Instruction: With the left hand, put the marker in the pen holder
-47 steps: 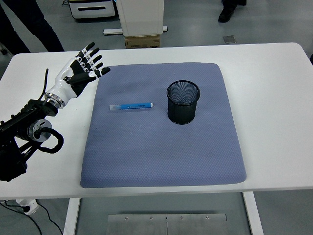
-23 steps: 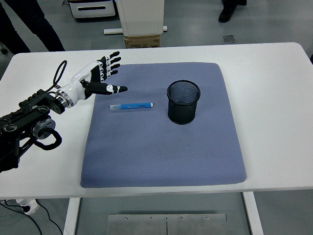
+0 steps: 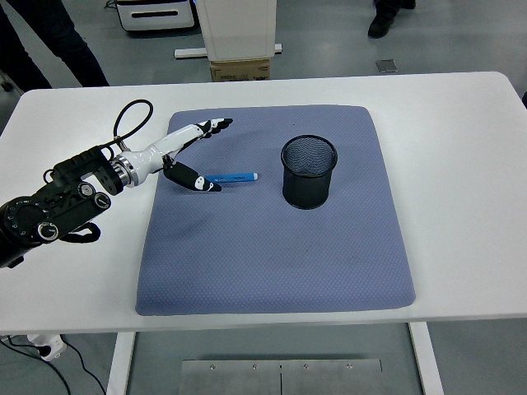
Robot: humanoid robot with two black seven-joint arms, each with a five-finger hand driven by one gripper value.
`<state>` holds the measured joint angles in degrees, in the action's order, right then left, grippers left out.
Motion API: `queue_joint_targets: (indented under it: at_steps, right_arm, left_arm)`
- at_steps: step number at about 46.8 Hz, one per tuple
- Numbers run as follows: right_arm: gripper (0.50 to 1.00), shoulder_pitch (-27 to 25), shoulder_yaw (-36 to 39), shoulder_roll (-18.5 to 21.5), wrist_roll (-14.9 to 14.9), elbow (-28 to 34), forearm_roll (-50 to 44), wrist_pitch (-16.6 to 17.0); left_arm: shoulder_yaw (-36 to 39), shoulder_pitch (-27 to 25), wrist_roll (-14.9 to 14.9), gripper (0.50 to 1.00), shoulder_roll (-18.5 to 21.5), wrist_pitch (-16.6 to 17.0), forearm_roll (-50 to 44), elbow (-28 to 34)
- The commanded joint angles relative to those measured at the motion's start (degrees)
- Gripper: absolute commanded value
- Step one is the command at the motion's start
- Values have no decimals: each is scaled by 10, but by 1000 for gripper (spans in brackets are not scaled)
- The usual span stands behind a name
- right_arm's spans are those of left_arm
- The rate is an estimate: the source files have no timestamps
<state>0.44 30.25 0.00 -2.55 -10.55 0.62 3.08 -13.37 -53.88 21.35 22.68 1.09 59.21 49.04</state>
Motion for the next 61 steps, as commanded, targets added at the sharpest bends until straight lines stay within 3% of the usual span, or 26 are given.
queue_joint_targets:
  at_steps: [1, 13, 23, 33, 40, 47, 58, 59, 61]
  right_arm:
    - [1000, 0, 0, 0, 0, 0, 0, 0]
    - [1000, 0, 0, 0, 0, 0, 0, 0]
    - [1000, 0, 0, 0, 0, 0, 1, 0]
    - [1000, 0, 1, 0, 0, 0, 0, 0]
    - [1000, 0, 0, 0, 0, 0, 0, 0]
    - [1000, 0, 0, 0, 0, 0, 1, 0]
    - [1000, 0, 0, 0, 0, 0, 0, 0]
    - [1000, 0, 0, 0, 0, 0, 0, 0]
    - [1000, 0, 0, 0, 0, 0, 0, 0]
  left_arm:
    - [12, -5, 0, 1000, 0, 0, 8, 0]
    - [48, -28, -2, 1000, 0, 5, 21, -1]
    - [56, -29, -5, 1000, -5, 33, 92, -1]
    - [58, -28, -10, 1000, -18, 44, 94, -2]
    - [67, -28, -39, 1000, -20, 66, 96, -3]
    - [71, -29, -41, 1000, -20, 69, 96, -3]
    - [79, -29, -42, 912, -26, 69, 96, -3]
    - [79, -30, -42, 874, -27, 67, 96, -3]
    - [79, -32, -42, 848, -26, 65, 96, -3]
